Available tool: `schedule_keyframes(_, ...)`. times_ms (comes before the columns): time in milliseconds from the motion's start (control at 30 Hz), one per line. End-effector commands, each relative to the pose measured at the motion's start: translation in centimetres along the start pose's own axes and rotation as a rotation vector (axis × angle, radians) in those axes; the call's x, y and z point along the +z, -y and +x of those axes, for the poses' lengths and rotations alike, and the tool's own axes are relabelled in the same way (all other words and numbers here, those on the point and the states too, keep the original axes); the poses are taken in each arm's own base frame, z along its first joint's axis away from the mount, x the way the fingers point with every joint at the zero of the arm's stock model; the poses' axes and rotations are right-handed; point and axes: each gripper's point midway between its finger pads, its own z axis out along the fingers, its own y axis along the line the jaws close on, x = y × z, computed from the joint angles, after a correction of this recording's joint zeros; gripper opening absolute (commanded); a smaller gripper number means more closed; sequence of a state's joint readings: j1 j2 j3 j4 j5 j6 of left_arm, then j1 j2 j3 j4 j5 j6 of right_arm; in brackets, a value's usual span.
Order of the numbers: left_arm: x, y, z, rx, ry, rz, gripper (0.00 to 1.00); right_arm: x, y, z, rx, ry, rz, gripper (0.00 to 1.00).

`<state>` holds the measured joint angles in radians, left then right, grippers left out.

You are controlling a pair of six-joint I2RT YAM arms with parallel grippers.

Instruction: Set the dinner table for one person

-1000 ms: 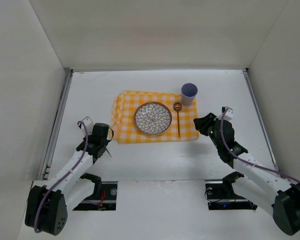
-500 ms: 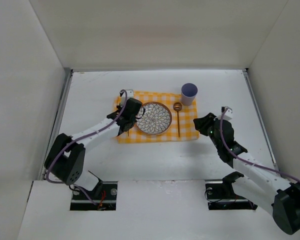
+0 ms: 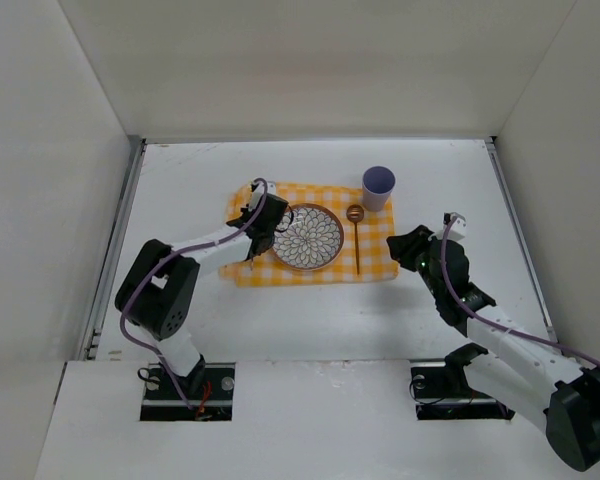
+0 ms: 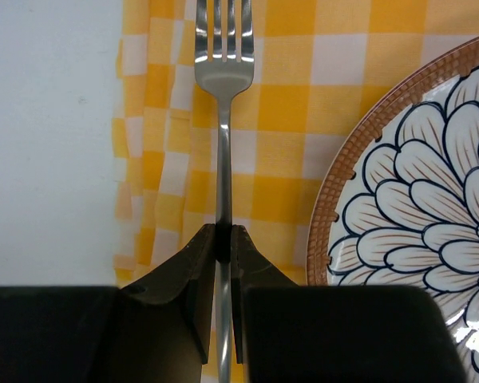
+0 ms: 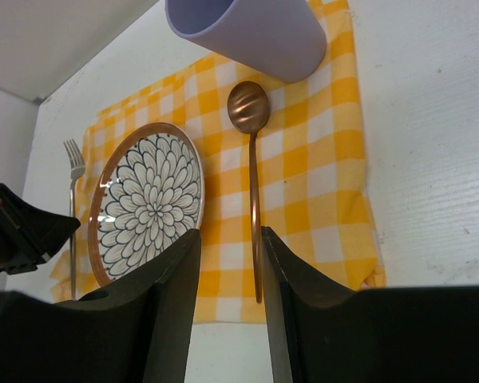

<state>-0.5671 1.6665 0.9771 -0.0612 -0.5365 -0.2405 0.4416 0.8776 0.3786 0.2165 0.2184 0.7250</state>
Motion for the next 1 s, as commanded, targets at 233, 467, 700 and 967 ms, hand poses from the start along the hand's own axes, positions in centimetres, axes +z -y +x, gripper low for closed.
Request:
schedule_keyframes(233,1.1,0.1,-0.8,-0.022,0.037,0.012,0.08,0.2,-2.2,-2.2,-0.001,0.067,-0.054,0.42)
schedule_keyframes(467,0.1,-0.9,-1.7,-0.084,0.088,0.000,0.25,0.2,-2.2,-2.2,-0.004,0.067,-0.054,0.42)
schedule_keyframes(700,-3.5,-3.5,-2.9,-0.287,0.180,0.006,0.31,0.4,-1.9,-2.0,-0.013,0.068,-0.040,0.42)
schedule_keyframes(967,-7.4,-10.2,1.3,-0.634,0.183,-0.044,0.38,0.1,-1.8,-2.4,-0.005,0.086,-0.036,0.24)
